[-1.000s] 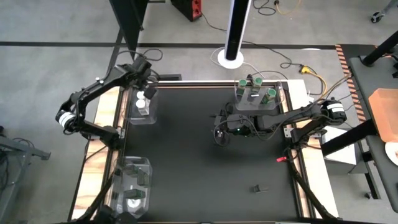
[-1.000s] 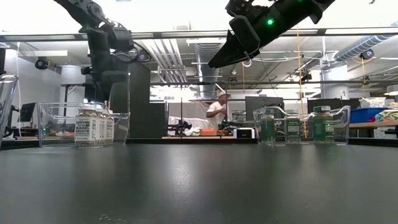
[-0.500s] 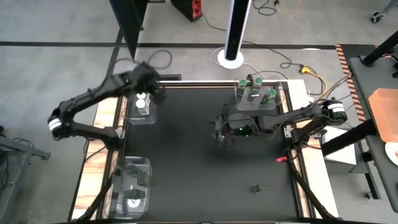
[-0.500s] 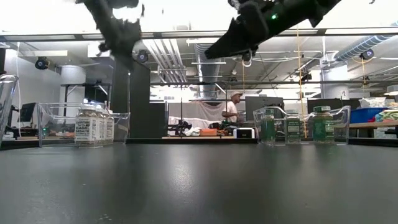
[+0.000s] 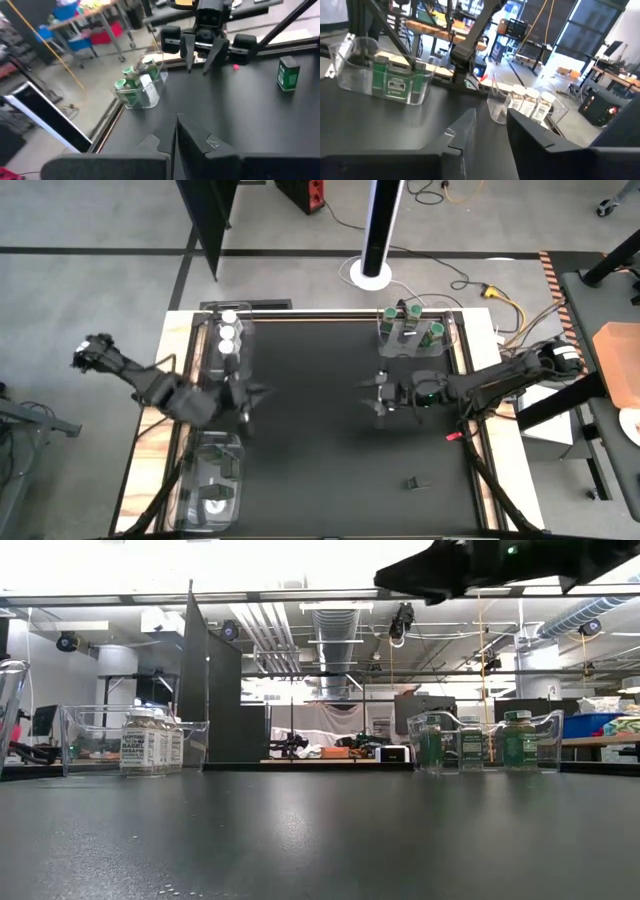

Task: Sort spices by type
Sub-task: Put the black seasoning can into the bottom left transparent bin

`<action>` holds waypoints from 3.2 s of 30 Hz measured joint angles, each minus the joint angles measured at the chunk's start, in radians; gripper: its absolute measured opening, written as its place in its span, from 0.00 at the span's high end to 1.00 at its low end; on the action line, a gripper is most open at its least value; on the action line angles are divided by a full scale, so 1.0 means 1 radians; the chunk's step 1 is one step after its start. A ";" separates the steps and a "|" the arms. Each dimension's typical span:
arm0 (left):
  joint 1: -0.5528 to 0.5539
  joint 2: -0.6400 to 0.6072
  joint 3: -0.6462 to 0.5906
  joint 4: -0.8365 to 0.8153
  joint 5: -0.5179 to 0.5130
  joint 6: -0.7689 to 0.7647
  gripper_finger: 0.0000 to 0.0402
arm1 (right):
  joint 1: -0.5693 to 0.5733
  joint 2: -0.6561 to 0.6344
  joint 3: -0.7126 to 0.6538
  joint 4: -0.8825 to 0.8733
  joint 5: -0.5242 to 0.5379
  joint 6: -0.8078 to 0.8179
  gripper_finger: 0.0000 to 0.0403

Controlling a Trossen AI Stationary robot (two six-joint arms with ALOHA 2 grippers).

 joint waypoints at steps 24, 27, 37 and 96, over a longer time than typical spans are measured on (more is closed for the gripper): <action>-0.174 0.143 -0.008 -0.002 -0.141 -0.168 1.00 | 0.278 -0.261 0.311 -1.018 0.267 0.405 0.92; -0.172 0.158 -0.008 -0.001 -0.141 -0.168 1.00 | 0.328 -0.203 0.440 -1.276 0.269 0.573 0.92; -0.169 0.175 -0.008 -0.001 -0.149 -0.193 1.00 | 0.404 0.075 0.738 -1.874 -0.104 0.919 0.92; -0.168 0.179 0.007 -0.004 -0.200 -0.317 1.00 | 0.719 0.418 0.647 -1.648 -0.174 0.983 0.71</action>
